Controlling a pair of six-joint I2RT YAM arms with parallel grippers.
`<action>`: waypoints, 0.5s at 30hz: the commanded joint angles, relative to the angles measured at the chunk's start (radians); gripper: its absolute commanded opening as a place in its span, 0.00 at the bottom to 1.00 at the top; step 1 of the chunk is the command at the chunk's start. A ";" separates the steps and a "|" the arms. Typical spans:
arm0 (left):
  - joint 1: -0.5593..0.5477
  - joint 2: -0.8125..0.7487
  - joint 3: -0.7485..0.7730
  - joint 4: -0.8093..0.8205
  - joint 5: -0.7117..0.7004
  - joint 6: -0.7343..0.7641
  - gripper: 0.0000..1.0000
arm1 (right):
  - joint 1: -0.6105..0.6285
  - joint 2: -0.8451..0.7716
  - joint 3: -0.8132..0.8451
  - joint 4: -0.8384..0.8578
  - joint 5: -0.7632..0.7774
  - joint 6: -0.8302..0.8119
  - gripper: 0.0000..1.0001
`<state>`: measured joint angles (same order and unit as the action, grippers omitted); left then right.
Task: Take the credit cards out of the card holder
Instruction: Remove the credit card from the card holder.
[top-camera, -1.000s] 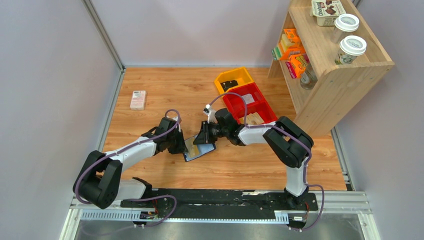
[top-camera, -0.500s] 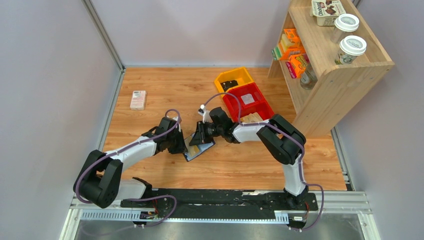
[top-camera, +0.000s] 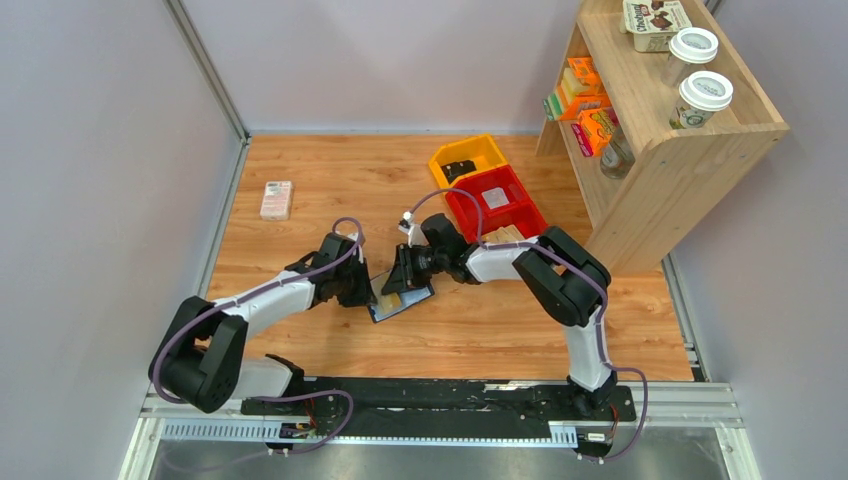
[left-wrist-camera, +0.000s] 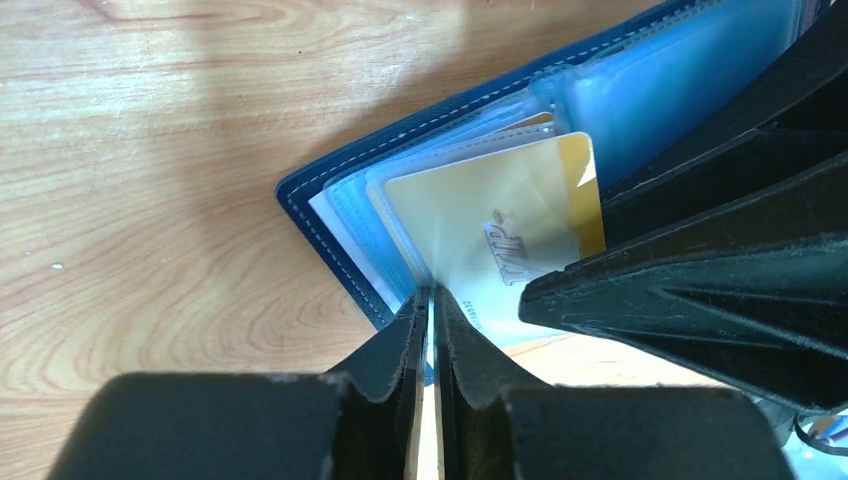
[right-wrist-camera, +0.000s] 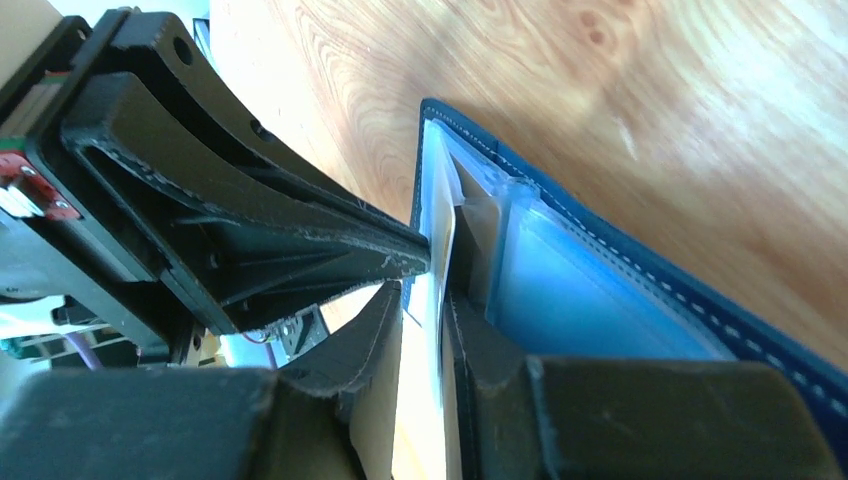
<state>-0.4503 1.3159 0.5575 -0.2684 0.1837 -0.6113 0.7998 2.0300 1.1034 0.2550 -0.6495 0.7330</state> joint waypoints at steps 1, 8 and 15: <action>-0.011 0.059 -0.041 -0.052 -0.059 0.036 0.14 | -0.025 -0.068 -0.042 0.082 -0.099 0.046 0.21; -0.013 0.082 -0.038 -0.045 -0.053 0.038 0.14 | -0.056 -0.099 -0.094 0.113 -0.119 0.042 0.19; -0.014 0.092 -0.038 -0.042 -0.047 0.038 0.14 | -0.076 -0.114 -0.131 0.164 -0.136 0.054 0.15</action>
<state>-0.4568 1.3464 0.5648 -0.2291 0.2077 -0.6117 0.7326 1.9732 0.9775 0.3340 -0.7387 0.7719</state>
